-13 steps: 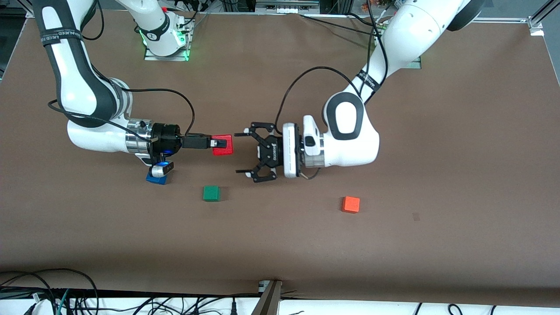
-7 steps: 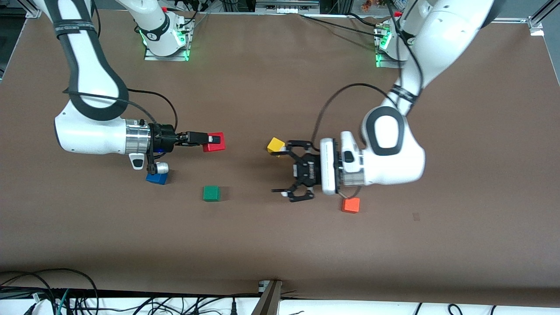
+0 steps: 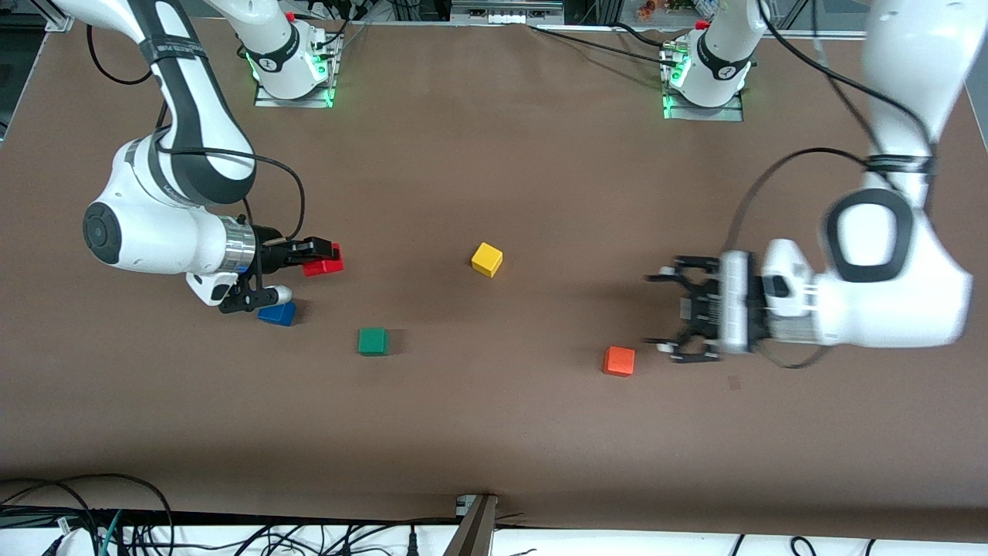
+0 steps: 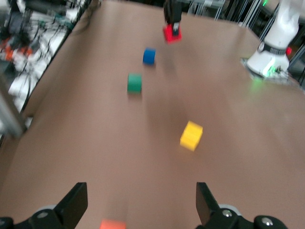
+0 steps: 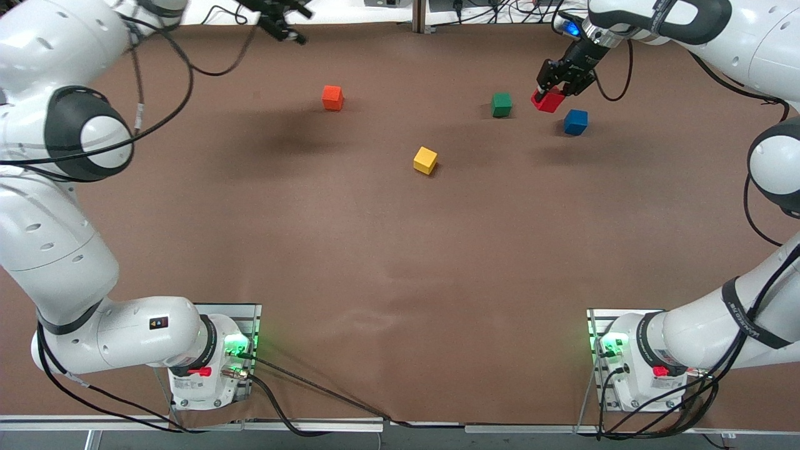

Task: Pass red block to right arm, stack on blue
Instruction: 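Lower the red cube onto the blue cube with the right gripper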

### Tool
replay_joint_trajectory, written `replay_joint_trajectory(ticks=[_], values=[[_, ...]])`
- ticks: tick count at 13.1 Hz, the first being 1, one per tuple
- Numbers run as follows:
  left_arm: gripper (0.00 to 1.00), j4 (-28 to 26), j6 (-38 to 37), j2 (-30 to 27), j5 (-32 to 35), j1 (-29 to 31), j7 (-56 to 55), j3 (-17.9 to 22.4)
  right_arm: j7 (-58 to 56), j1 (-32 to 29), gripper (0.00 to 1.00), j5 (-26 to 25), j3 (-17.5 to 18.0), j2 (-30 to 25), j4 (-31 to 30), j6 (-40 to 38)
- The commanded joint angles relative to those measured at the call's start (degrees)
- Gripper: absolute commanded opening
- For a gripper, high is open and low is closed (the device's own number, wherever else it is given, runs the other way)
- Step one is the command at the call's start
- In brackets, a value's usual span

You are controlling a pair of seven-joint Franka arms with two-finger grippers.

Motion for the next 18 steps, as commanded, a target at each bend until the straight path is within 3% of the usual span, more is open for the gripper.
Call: replay_joint_trajectory(ticks=[1,3,8,11,16,18], values=[[1.00,-2.3,-3.7,-5.8,12.4,4.7,-8.3,0.4,0.9,0.6,0.23,-9.9,0.1,2.6,1.8,3.7],[1.00,-2.3,-4.0,-9.6,24.0,6.1,-21.1,1.0,0.9,0.4,0.23,-17.8,0.1,4.1,1.8,7.2],[1.00,-2.2,-12.5,-18.4,42.4,5.5,-47.1,0.1,0.6,-0.1,0.23,-23.0,-2.6,5.6,-1.3,15.0],[1.00,-1.8,-15.4,-20.7,42.8,6.0,-60.1,0.8,0.2,-0.1,0.24,-23.0,-3.4,5.2,-6.8,23.0],[1.00,1.5,-15.6,-21.4,42.6,6.2,-73.6,1.0,0.7,-0.1,0.23,-22.9,-4.8,5.6,-8.5,25.9],[1.00,1.4,-20.0,-22.7,43.5,5.3,-77.9,0.0,0.8,-0.1,0.24,-22.9,-4.8,5.6,-8.9,26.0]])
